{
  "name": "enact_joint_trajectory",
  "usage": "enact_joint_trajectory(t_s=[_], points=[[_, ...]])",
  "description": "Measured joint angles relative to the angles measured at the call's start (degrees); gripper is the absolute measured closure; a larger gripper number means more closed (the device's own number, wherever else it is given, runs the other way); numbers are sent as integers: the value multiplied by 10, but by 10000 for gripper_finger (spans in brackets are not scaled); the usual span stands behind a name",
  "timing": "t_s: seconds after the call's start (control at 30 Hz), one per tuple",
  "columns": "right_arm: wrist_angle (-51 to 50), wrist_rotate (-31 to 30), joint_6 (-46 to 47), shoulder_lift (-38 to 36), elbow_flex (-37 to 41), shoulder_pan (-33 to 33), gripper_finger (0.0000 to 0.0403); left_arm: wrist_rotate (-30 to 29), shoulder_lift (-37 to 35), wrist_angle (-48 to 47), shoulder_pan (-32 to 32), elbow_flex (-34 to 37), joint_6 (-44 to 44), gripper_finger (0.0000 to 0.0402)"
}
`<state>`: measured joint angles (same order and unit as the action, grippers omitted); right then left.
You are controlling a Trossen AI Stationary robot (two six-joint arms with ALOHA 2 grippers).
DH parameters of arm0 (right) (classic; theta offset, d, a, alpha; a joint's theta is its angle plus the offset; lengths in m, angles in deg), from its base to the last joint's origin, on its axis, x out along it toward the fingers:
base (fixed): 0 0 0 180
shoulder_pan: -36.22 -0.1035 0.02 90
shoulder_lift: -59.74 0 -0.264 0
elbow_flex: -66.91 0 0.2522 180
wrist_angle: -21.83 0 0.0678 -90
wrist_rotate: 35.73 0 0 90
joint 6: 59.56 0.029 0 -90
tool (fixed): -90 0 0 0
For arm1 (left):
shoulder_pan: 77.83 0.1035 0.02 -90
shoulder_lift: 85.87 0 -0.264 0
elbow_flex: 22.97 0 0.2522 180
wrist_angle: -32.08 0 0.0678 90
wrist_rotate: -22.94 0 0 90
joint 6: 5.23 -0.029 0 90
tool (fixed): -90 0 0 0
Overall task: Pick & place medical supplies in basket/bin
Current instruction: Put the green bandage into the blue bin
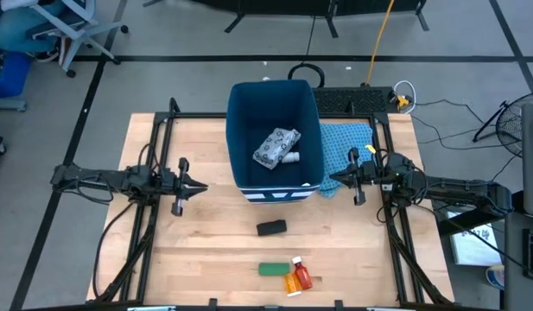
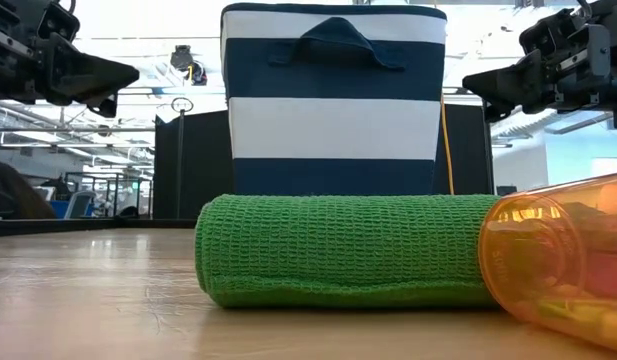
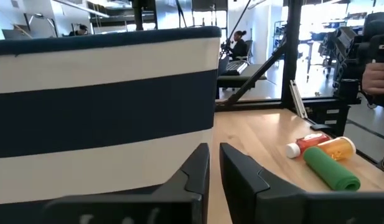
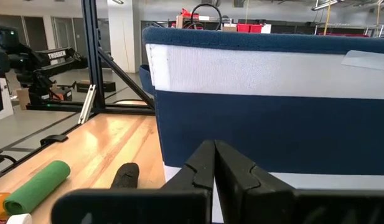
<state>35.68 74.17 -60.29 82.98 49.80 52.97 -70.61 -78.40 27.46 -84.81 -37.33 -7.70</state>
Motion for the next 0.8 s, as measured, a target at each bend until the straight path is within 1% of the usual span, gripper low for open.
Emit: enact_joint_trajectory(t_s=[0.47, 0.63, 0.8], points=[[0, -1, 7, 0, 0, 0, 403, 0, 0, 0, 0, 0, 0, 355], [0, -2, -16, 0, 0, 0, 403, 0, 0, 0, 0, 0, 0, 355], [0, -2, -18, 0, 0, 0, 403, 0, 0, 0, 0, 0, 0, 355]])
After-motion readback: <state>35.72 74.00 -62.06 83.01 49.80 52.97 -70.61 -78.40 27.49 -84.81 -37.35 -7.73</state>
